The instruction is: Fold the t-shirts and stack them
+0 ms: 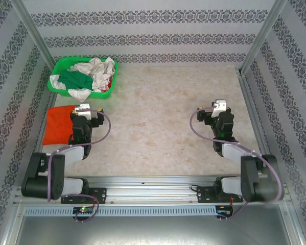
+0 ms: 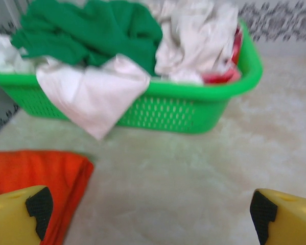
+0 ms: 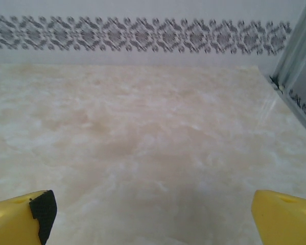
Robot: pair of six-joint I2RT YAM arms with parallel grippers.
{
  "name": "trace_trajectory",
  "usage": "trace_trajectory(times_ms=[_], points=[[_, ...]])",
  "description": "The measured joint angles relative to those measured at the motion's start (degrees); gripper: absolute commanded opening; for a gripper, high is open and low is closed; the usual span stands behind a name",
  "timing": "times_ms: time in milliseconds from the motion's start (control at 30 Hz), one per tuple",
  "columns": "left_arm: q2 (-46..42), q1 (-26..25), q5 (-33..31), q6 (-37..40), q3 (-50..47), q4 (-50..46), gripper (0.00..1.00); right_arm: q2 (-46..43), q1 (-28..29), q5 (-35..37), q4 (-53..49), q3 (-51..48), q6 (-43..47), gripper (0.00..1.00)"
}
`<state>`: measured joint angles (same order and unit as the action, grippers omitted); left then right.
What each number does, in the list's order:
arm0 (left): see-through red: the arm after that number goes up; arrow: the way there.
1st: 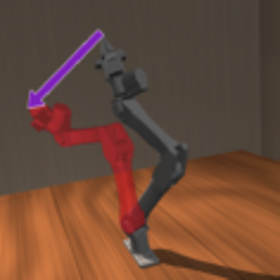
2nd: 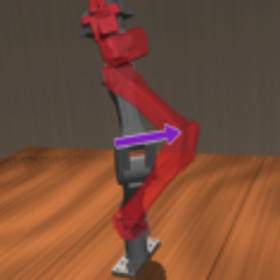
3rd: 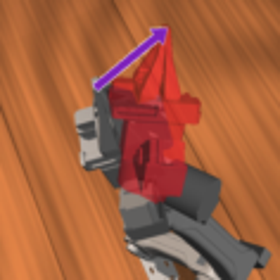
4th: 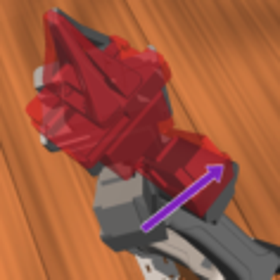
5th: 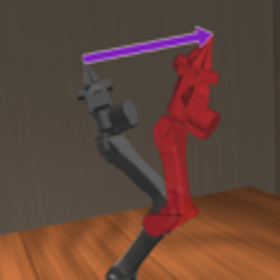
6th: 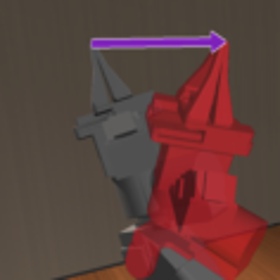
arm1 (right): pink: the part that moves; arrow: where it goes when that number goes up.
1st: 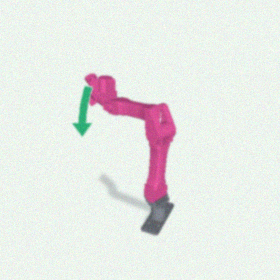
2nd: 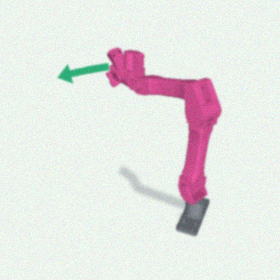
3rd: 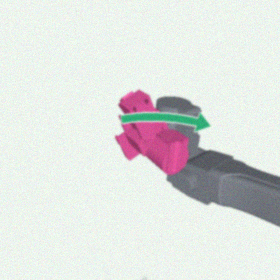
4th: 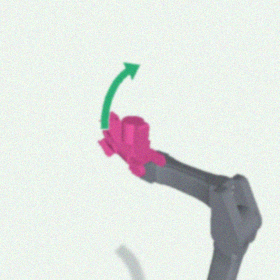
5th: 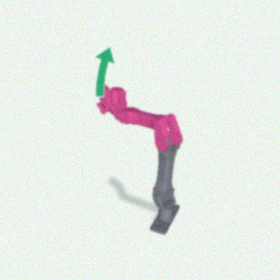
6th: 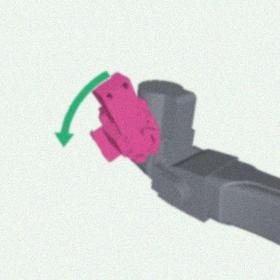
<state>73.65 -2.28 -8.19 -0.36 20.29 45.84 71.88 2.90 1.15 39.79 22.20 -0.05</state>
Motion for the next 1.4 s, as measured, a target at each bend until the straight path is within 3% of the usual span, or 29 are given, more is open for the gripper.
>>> trace_trajectory(times_ms=[167,300,733,900,1267,1400], points=[[-6.14,-0.76,-1.18,-0.57,6.12,-9.09,1.0,-5.7,6.4,0.24,-7.76,4.66,2.12,0.98],[-5.95,-0.76,-2.89,-2.38,13.09,-14.47,1.0,-6.1,13.31,0.5,-12.07,9.62,3.76,0.98],[23.02,-0.7,-6.05,-8.96,49.83,-35.34,1.0,4.37,34.29,0.42,-15.02,21.75,4.76,0.98],[33.46,-0.7,-4.07,-10.58,64.22,-44.48,0.99,7.82,36.76,-0.13,-14.95,23.56,4.46,0.98],[52.11,-0.61,-2.38,-14.1,89.24,-61.31,0.82,9.29,37.13,-0.59,-14.8,24.44,2.38,0.98],[55.89,-0.52,-2.58,-15.47,92.98,-65.16,0.59,9.29,37.13,-0.57,-14.99,24.41,1.7,0.98]])
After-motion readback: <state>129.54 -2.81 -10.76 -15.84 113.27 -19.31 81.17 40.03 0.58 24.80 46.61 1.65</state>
